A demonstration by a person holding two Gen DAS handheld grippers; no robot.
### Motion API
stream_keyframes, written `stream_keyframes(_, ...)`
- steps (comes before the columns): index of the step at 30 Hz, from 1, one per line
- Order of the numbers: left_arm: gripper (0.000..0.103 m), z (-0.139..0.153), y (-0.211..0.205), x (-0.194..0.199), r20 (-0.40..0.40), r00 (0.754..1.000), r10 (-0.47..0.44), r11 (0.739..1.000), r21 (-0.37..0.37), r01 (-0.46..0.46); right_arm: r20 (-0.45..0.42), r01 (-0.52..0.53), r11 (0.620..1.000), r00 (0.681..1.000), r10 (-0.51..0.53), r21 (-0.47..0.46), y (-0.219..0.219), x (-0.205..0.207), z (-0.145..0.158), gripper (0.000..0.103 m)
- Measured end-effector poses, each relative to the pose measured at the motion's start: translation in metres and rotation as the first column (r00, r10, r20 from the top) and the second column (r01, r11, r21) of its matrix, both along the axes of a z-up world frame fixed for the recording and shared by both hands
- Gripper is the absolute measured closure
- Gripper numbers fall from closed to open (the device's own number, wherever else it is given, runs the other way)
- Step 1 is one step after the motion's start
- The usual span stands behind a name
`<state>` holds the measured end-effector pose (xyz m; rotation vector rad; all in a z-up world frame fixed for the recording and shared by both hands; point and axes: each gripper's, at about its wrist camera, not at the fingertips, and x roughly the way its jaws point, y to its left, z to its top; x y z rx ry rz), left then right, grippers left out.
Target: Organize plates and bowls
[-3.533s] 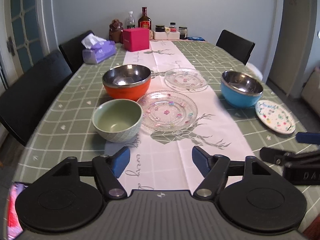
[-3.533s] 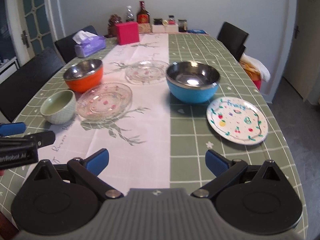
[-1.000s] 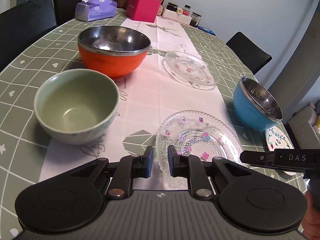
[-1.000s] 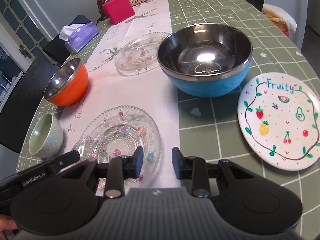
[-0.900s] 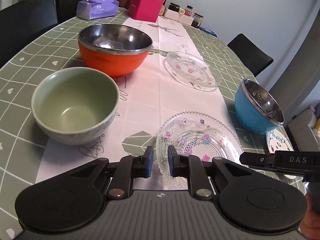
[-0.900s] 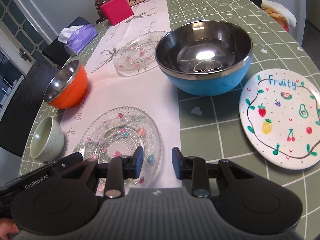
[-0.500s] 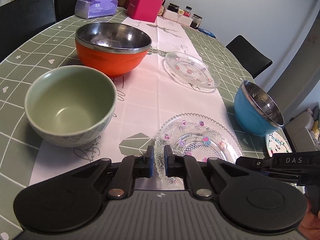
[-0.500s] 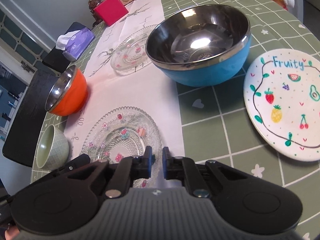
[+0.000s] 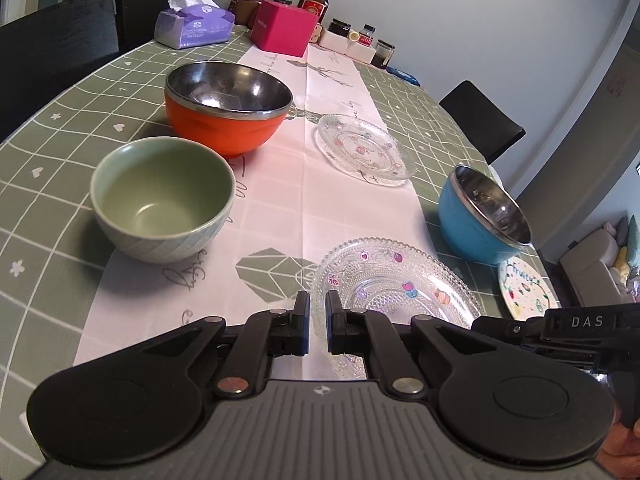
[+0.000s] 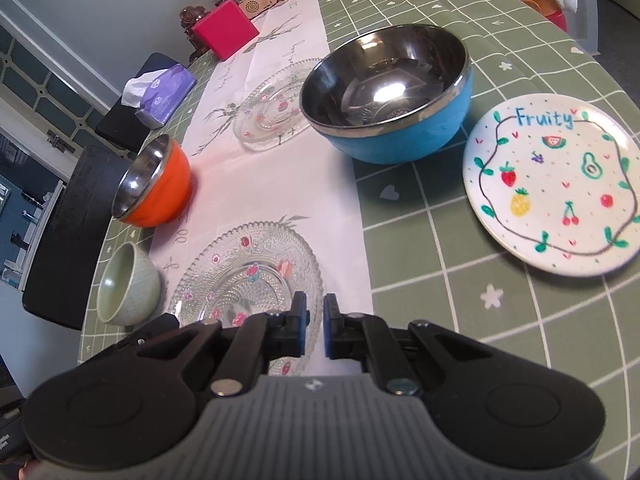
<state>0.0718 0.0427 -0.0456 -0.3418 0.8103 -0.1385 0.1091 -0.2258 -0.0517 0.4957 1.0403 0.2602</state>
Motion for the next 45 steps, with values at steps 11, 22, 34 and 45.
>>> stream_keyframes(11, 0.096, 0.008, 0.0, -0.04, -0.003, 1.0, -0.009, 0.999, -0.04, 0.009, 0.065, -0.032, 0.999, 0.997, 0.033, -0.017, -0.004, -0.059, 0.016, 0.097)
stream_keyframes(22, 0.096, -0.007, 0.0, -0.06, -0.03, 1.0, -0.01, 0.999, -0.038, 0.009, 0.058, -0.063, 0.996, 0.996, 0.066, -0.058, 0.001, -0.077, 0.003, 0.097)
stream_keyframes(34, 0.096, -0.02, 0.003, -0.032, -0.033, 0.999, 0.02, 1.0, -0.02, -0.021, 0.058, -0.044, 0.996, 0.997, 0.048, -0.076, 0.013, -0.05, -0.007, 0.097)
stream_keyframes(45, 0.096, -0.023, -0.007, -0.032, -0.027, 1.0, 0.013, 0.999, 0.043, -0.012, 0.029, -0.05, 0.993, 0.998, 0.054, -0.107, 0.017, -0.047, -0.017, 0.096)
